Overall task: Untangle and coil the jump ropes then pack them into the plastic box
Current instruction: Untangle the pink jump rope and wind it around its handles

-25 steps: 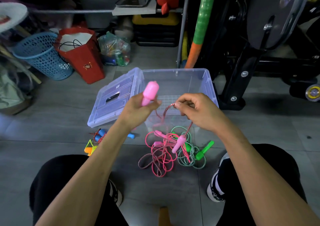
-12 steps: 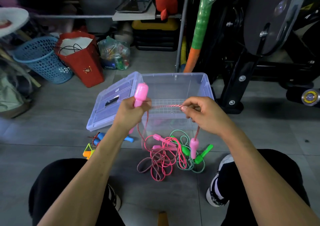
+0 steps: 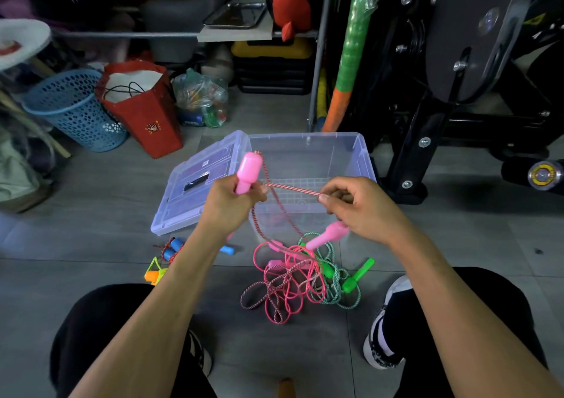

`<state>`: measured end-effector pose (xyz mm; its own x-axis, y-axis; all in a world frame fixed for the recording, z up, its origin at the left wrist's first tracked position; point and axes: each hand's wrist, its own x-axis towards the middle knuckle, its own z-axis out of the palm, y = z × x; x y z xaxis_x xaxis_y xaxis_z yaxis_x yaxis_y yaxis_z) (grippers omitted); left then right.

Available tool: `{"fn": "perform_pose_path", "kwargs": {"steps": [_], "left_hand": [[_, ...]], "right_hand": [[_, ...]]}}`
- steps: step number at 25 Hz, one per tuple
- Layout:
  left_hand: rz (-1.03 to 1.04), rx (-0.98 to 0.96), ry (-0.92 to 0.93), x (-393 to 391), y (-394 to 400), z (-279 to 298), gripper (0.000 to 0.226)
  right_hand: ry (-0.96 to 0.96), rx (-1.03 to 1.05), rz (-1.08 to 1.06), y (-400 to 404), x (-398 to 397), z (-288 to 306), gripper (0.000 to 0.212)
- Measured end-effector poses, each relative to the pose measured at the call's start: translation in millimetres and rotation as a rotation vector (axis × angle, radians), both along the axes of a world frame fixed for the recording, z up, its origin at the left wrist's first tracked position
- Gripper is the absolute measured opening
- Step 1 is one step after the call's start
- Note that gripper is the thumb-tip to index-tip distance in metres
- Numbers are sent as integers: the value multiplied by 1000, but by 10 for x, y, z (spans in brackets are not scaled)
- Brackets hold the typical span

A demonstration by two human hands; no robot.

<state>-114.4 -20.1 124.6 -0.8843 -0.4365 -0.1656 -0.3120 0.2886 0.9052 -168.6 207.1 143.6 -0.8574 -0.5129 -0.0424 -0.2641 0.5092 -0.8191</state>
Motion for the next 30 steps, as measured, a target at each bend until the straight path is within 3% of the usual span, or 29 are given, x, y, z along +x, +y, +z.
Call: {"fn": "perform_pose_path", "kwargs": {"steps": [3,5,7,11,17,22,25,27,30], "left_hand": [[-260,-50,3,48,133,50,21],[-411,-46,12,95,307,92,15],[-355,-15,5,78,337,98,9],[21,71,29,-25,-3,28,10],[-366,14,-55,52,288,61,5],[-159,127,-18,-4,153,82,16],[-168,88,-40,9,140,27,18],[-153,13,-78,-9,85,-6,21],[-253,-47,-145,7,44,-8,13]], "right_hand": [[-16,13,40,-67,47,13,9],[-25,18,80,-140,90,-6,9],[-27,13,87,-169,106,-14,9],[-59,49,79,-136,76,-37,13],[-78,36,66,-166,81,-40,13],[40,225,128,-143,46,-148,10],[78,264,50,-139,22,-157,12],[0,182,-99,-164,3,-178,9],[-309,-104,-341,-225,9,-218,13]]}}
